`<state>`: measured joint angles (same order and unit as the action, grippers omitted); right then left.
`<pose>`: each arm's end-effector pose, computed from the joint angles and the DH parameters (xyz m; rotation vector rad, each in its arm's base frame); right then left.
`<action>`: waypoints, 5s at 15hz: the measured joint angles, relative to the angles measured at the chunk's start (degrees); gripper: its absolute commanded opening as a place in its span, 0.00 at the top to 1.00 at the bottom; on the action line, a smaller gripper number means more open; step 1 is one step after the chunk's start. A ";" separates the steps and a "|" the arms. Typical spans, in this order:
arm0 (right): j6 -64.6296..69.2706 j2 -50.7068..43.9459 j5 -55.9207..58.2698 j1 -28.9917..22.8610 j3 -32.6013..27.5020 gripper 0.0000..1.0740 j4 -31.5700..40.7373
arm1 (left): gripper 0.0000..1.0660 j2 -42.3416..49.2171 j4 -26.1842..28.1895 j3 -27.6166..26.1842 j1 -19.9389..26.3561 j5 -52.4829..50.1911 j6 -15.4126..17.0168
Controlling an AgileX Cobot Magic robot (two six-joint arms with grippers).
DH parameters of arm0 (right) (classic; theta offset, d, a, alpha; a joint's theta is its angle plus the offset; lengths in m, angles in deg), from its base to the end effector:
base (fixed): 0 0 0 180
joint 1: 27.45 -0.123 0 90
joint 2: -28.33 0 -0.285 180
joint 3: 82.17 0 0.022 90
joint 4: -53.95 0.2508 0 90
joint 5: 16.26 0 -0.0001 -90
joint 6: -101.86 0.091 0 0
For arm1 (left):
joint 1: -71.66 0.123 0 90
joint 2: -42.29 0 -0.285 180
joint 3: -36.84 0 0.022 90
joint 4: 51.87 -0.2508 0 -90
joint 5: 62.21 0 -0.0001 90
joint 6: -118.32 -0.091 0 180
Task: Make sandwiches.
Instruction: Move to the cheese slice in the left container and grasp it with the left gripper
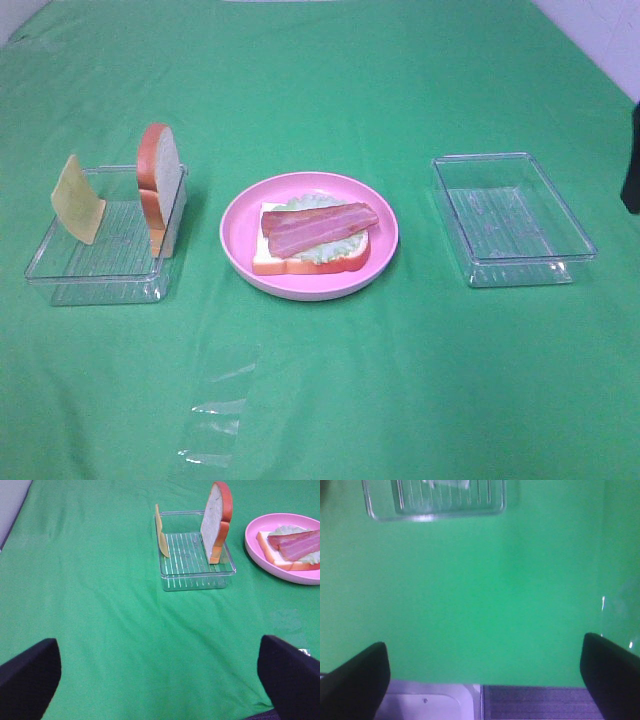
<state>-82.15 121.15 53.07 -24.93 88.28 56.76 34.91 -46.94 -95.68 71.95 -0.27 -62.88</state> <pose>0.2767 -0.0080 0.2855 -0.0180 2.9937 0.0581 -0.0092 -0.0070 0.2811 0.0225 2.0365 -0.0864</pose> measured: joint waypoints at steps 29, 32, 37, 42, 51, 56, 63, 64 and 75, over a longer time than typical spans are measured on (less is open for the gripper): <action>2.92 -85.20 -5.90 0.00 -41.54 0.08 -0.06 | 0.06 0.00 0.00 0.00 0.00 0.00 0.00; 2.92 -85.20 -5.96 0.00 -41.54 0.08 -0.06 | 0.06 0.00 0.00 0.00 0.00 0.00 0.00; 2.92 -85.20 -6.07 0.00 -41.54 0.08 -0.06 | 0.06 0.00 -0.34 0.00 0.00 0.00 0.00; 2.92 -85.20 -6.07 0.00 -41.54 0.08 -0.06 | 0.04 0.00 -1.43 0.00 0.00 0.00 1.60; 2.92 -85.20 -6.07 0.00 -41.54 0.08 -0.06 | 0.04 -32.26 -4.93 -20.80 0.00 7.56 5.04; 2.92 -85.20 -6.07 0.00 -41.54 0.08 -0.06 | 0.04 -65.49 -4.93 -43.09 0.00 7.62 3.04; 2.92 -85.20 -6.07 0.00 -41.54 0.08 -0.06 | 0.04 -102.96 -4.93 -61.76 0.00 7.51 1.20; 2.92 -85.20 -6.07 0.00 -41.54 0.08 -0.06 | 0.04 -105.71 -4.64 -63.60 0.00 7.56 1.20; 2.92 -85.20 -6.07 0.00 -41.54 0.08 -0.06 | 0.04 -125.76 -3.95 -78.44 -4.30 7.62 0.74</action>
<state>-79.23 35.95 47.00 -24.93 46.74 56.70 -90.86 -50.90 -174.12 67.65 7.35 -62.13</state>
